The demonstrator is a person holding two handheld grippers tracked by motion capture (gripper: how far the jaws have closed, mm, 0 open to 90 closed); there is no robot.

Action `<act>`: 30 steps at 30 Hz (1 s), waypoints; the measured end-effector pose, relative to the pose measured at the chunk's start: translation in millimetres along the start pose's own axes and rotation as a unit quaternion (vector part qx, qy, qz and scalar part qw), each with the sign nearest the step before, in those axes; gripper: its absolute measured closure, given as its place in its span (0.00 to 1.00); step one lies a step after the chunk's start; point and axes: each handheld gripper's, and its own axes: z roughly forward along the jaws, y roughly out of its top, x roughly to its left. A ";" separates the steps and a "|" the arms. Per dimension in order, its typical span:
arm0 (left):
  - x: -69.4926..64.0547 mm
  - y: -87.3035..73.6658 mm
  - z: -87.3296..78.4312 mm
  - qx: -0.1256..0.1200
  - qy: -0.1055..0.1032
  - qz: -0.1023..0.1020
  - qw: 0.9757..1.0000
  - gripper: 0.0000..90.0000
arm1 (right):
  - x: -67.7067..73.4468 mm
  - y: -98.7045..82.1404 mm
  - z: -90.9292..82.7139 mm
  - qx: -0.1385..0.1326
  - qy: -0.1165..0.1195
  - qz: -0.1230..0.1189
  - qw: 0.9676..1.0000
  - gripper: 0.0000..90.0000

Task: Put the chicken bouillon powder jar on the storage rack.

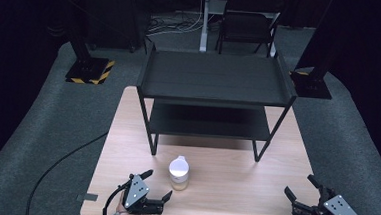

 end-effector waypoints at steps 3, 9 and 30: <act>-1.6 0.5 8.7 -0.005 -0.005 -0.006 1.000 0.07 | -0.1 0.2 0.0 0.000 0.000 0.000 1.000 0.07; -10.1 0.6 32.8 -0.007 -0.005 -0.022 1.000 0.07 | -0.9 -0.6 -1.2 -0.005 0.000 0.002 1.000 0.07; -25.0 -8.0 73.6 -0.032 0.033 -0.052 0.998 0.34 | -1.4 -0.7 -1.0 -0.005 -0.003 0.007 1.000 0.08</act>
